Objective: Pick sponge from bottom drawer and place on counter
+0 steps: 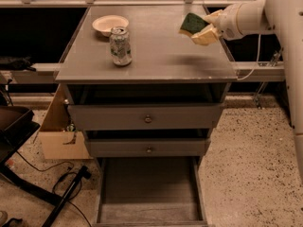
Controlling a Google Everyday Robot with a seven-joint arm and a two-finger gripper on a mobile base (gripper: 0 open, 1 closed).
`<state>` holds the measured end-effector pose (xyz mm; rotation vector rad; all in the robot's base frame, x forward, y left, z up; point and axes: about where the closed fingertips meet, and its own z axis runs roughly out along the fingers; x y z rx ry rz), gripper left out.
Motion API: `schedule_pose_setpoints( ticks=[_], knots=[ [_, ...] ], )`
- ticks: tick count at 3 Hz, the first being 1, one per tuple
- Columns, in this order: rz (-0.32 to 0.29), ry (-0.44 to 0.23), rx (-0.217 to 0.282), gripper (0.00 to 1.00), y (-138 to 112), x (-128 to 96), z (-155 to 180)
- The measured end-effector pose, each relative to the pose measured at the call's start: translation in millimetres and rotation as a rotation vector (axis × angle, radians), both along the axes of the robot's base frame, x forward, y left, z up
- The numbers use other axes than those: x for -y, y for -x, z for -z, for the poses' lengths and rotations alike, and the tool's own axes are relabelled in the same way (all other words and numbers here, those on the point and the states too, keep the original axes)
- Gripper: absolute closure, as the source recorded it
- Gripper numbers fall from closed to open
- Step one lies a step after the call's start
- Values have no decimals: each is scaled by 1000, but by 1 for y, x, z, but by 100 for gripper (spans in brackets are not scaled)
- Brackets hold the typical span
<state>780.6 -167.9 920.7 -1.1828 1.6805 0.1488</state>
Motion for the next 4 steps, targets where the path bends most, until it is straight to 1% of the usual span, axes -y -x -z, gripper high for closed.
schedule_pose_setpoints(
  ticks=[1, 2, 3, 4],
  knots=[
    [0, 0, 0, 4, 0, 0, 0],
    [0, 0, 0, 0, 0, 0, 0],
    [0, 0, 0, 0, 0, 0, 0],
    [3, -29, 92, 0, 8, 1, -26]
  ],
)
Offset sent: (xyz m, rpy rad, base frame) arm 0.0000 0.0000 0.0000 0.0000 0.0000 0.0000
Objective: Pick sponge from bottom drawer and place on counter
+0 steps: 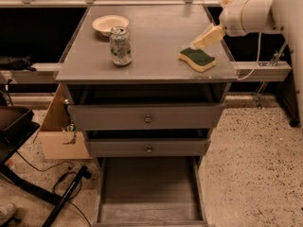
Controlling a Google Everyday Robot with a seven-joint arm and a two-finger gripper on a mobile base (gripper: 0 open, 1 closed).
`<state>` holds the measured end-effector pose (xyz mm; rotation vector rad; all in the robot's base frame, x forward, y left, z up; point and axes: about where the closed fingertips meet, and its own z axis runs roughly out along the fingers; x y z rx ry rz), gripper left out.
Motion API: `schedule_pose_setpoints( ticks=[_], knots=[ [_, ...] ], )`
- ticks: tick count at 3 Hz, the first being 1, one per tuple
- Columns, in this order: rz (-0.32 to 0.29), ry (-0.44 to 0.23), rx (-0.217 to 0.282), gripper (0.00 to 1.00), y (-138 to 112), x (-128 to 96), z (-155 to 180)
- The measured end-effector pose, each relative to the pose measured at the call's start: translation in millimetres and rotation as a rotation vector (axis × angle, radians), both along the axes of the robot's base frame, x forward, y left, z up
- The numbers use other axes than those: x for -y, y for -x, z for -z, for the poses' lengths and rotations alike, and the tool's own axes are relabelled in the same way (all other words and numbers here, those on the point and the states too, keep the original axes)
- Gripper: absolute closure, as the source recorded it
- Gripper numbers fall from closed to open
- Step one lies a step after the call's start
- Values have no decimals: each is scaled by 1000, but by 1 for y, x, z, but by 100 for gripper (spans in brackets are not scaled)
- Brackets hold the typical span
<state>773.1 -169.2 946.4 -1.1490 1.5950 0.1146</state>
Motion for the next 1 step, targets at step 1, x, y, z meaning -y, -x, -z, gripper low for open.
schedule_pose_setpoints(
  ticks=[1],
  knots=[
    [26, -36, 137, 0, 27, 7, -34]
  ],
)
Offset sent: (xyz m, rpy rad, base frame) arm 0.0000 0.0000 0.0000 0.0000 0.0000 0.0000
